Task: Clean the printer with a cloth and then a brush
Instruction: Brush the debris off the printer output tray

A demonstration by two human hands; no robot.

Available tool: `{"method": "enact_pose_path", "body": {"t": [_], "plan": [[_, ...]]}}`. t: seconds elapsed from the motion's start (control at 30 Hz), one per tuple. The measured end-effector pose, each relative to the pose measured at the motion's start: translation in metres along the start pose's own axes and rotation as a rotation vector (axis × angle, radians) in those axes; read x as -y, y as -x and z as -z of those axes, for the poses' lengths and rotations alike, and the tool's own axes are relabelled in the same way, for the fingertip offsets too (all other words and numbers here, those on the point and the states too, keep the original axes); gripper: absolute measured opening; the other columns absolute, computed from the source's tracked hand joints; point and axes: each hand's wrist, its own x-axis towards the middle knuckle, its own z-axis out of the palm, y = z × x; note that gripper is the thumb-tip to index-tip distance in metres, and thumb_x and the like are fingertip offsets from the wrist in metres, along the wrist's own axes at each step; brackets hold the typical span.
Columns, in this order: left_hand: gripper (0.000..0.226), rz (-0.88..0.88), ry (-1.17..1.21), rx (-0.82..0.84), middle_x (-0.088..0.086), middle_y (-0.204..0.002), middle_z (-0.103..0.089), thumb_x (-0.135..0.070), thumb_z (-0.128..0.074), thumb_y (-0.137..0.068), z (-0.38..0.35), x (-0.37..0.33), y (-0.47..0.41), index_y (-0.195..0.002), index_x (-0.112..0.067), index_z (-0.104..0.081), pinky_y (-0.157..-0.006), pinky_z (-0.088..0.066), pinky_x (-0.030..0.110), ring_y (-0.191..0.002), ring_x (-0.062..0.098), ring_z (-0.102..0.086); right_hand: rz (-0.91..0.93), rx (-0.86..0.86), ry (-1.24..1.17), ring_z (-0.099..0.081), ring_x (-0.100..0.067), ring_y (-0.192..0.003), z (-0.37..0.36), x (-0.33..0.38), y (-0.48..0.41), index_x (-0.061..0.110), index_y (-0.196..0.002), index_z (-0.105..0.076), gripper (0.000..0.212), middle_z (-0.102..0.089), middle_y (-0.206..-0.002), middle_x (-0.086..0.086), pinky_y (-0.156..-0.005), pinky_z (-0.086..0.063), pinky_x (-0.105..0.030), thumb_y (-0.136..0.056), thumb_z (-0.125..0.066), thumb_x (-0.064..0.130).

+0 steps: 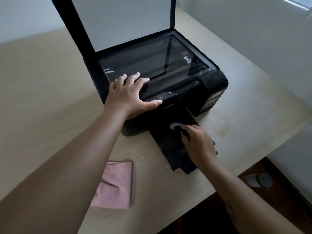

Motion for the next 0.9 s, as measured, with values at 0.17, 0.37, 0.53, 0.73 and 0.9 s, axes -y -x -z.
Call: {"method": "enact_pose_path", "body": {"t": [0.17,0.37,0.53,0.73,0.9], "plan": [[0.092,-0.008,0.006,0.004,-0.010,-0.160,-0.022,-0.091,-0.042,-0.064,0.001,0.003,0.001,-0.143,-0.045,-0.033,-0.115,-0.011,0.045,-0.147,0.025,-0.013,0.128,0.248,-0.126,-0.065,-0.024,-0.084,0.010,0.015,0.019,0.011,-0.102,-0.072,0.017,-0.072,-0.089,-0.006,-0.072,-0.053,-0.035,-0.088,-0.066,0.019],[0.091,-0.009,0.000,-0.002,-0.010,-0.160,-0.022,-0.090,-0.043,-0.065,0.001,0.002,0.001,-0.143,-0.045,-0.033,-0.115,-0.010,0.044,-0.147,0.024,-0.012,-0.582,-0.063,0.065,-0.050,-0.030,-0.065,0.033,-0.014,-0.021,0.010,-0.078,-0.052,0.026,-0.061,-0.079,-0.016,-0.052,-0.029,-0.031,-0.095,-0.053,0.029],[0.091,-0.001,0.000,0.000,-0.011,-0.160,-0.022,-0.090,-0.043,-0.064,0.000,0.003,0.001,-0.143,-0.047,-0.033,-0.115,-0.011,0.044,-0.147,0.023,-0.012,0.019,0.115,0.024,-0.062,-0.035,-0.084,-0.001,0.035,-0.027,0.009,-0.102,-0.069,0.022,-0.070,-0.086,-0.017,-0.061,-0.042,-0.036,-0.090,-0.061,0.024],[0.091,-0.006,-0.009,0.004,-0.012,-0.160,-0.021,-0.091,-0.042,-0.064,-0.001,0.004,-0.001,-0.142,-0.047,-0.032,-0.115,-0.011,0.044,-0.147,0.023,-0.012,-0.571,0.025,-0.450,-0.059,-0.031,-0.071,0.003,0.009,-0.059,0.006,-0.079,-0.059,0.026,-0.064,-0.078,-0.013,-0.057,-0.041,-0.037,-0.092,-0.056,0.029],[0.090,-0.002,-0.012,0.007,-0.012,-0.160,-0.021,-0.091,-0.043,-0.064,0.000,0.003,-0.001,-0.142,-0.048,-0.032,-0.114,-0.010,0.044,-0.147,0.022,-0.011,-0.252,0.010,0.025,-0.062,-0.039,-0.085,0.005,0.012,-0.064,0.004,-0.093,-0.063,0.020,-0.068,-0.091,-0.020,-0.065,-0.049,-0.041,-0.091,-0.055,0.023]]}}
